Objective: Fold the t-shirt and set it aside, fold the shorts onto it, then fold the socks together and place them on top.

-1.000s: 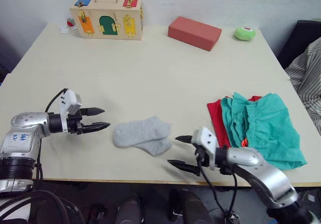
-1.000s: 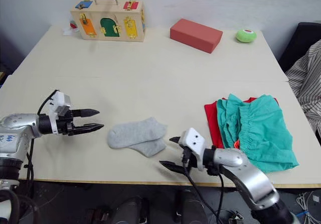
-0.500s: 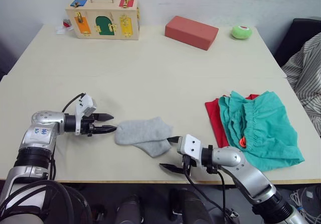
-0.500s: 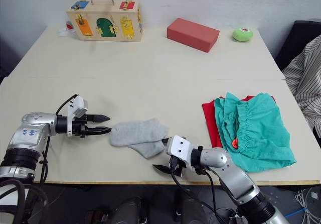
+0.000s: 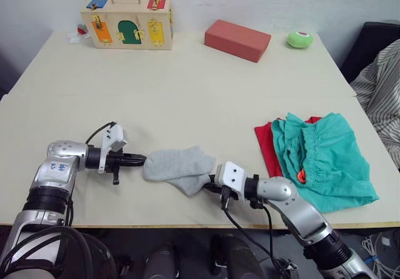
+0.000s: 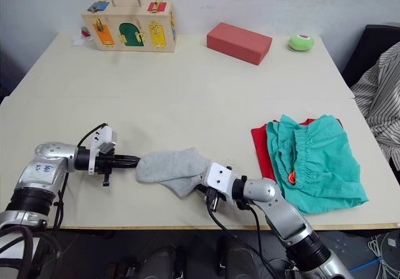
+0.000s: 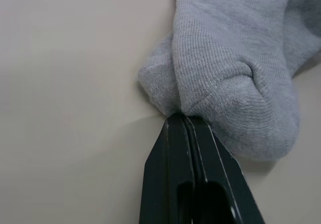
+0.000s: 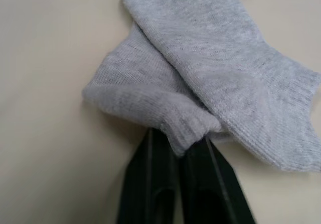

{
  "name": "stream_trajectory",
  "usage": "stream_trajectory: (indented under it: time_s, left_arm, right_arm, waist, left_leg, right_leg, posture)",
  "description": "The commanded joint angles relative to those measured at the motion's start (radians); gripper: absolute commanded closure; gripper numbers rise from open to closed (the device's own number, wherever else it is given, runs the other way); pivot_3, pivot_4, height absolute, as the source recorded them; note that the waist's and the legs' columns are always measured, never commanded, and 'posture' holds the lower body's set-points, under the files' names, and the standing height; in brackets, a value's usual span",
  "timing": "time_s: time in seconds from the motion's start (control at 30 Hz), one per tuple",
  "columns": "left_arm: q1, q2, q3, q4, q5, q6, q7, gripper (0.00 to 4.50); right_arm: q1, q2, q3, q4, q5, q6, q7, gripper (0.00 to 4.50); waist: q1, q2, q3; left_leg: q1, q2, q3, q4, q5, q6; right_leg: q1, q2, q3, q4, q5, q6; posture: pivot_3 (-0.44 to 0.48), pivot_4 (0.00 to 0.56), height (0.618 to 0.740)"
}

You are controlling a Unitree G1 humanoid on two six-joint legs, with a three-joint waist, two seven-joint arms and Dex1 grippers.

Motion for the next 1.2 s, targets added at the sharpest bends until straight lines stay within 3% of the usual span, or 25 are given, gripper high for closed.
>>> stream_trajectory:
  time_s: [0.03,0.23,0.57,0.7,0.8,0.87,1.03,1.13,1.2]
  left_arm:
    - [0.057,0.009,0.015,-0.075,-0.018,0.001,-0.006,4.5]
    - [0.17,0.016,0.045,-0.224,-0.051,0.045,0.024,4.5]
    - [0.371,-0.022,0.14,-0.472,-0.107,0.109,0.199,4.5]
    - [0.388,-0.021,0.148,-0.491,-0.144,0.164,0.208,4.5]
    - [0.412,0.004,0.162,-0.507,-0.157,0.192,0.201,3.93]
    - [0.425,0.013,0.201,-0.523,-0.19,0.226,0.219,3.3]
    - [0.445,0.065,0.304,-0.619,-0.362,0.497,0.248,1.66]
    - [0.461,0.144,0.316,-0.703,-0.457,0.811,0.326,0.67]
    - [0.445,0.127,0.332,-0.747,-0.514,0.951,0.408,0.52]
  right_arm:
    - [-0.006,-0.013,-0.037,-0.007,0.015,0.0,0.018,4.47]
    - [-0.034,-0.042,-0.078,0.052,0.009,-0.014,0.042,4.47]
    - [-0.086,-0.079,-0.138,0.198,0.047,-0.025,0.128,4.47]
    - [-0.064,-0.095,-0.148,0.189,0.061,-0.031,0.152,3.49]
    - [-0.037,-0.123,-0.161,0.175,0.066,-0.051,0.183,2.51]
    - [-0.011,-0.166,-0.182,0.154,0.094,-0.045,0.231,1.8]
    - [0.006,-0.272,-0.301,0.102,0.277,0.067,0.363,0.04]
    - [-0.078,-0.297,-0.353,0.062,0.448,0.312,0.386,0.0]
    - [-0.16,-0.289,-0.351,0.068,0.511,0.455,0.374,0.0]
  waist:
    - [-0.001,0.0,0.0]
    - [0.0,0.0,0.0]
    - [-0.004,0.0,0.0]
    - [0.003,0.0,0.0]
    - [0.002,0.0,0.0]
    - [0.003,0.0,0.0]
    - [0.004,0.0,0.0]
    - [0.0,-0.001,0.001]
    - [-0.012,0.001,0.002]
  left_leg:
    - [0.0,0.0,0.0,0.0,0.0,0.0]
    - [0.0,0.0,0.0,0.0,0.0,0.0]
    - [0.002,-0.001,-0.001,0.0,0.0,0.001]
    - [0.002,-0.001,-0.001,0.0,0.0,0.001]
    - [0.002,-0.001,-0.001,-0.001,0.0,0.001]
    - [0.002,-0.001,-0.001,-0.002,-0.001,0.001]
    - [0.002,-0.001,-0.002,-0.002,-0.001,0.002]
    - [0.002,-0.001,-0.002,-0.002,-0.001,0.002]
    - [0.003,-0.001,-0.002,-0.003,-0.001,0.002]
  right_leg:
    - [0.0,0.0,0.0,0.0,0.0,0.0]
    - [0.0,-0.001,0.0,0.0,0.0,0.0]
    - [0.002,-0.003,0.0,0.0,0.0,0.0]
    - [0.002,-0.003,0.0,0.0,0.0,0.0]
    - [0.002,-0.003,0.0,0.0,0.0,0.0]
    - [0.002,-0.003,0.0,0.0,0.0,0.0]
    - [0.003,-0.004,-0.001,-0.001,0.0,0.0]
    - [0.003,-0.004,-0.001,0.0,0.0,0.0]
    - [0.002,-0.004,0.0,0.0,0.0,0.0]
  posture:
    - [0.0,0.15,0.74]
    - [0.0,0.15,0.74]
    - [0.0,0.15,0.74]
    - [0.0,0.15,0.74]
    - [0.0,0.15,0.74]
    - [0.0,0.15,0.74]
    - [0.0,0.15,0.74]
    - [0.0,0.15,0.74]
    - [0.0,0.15,0.74]
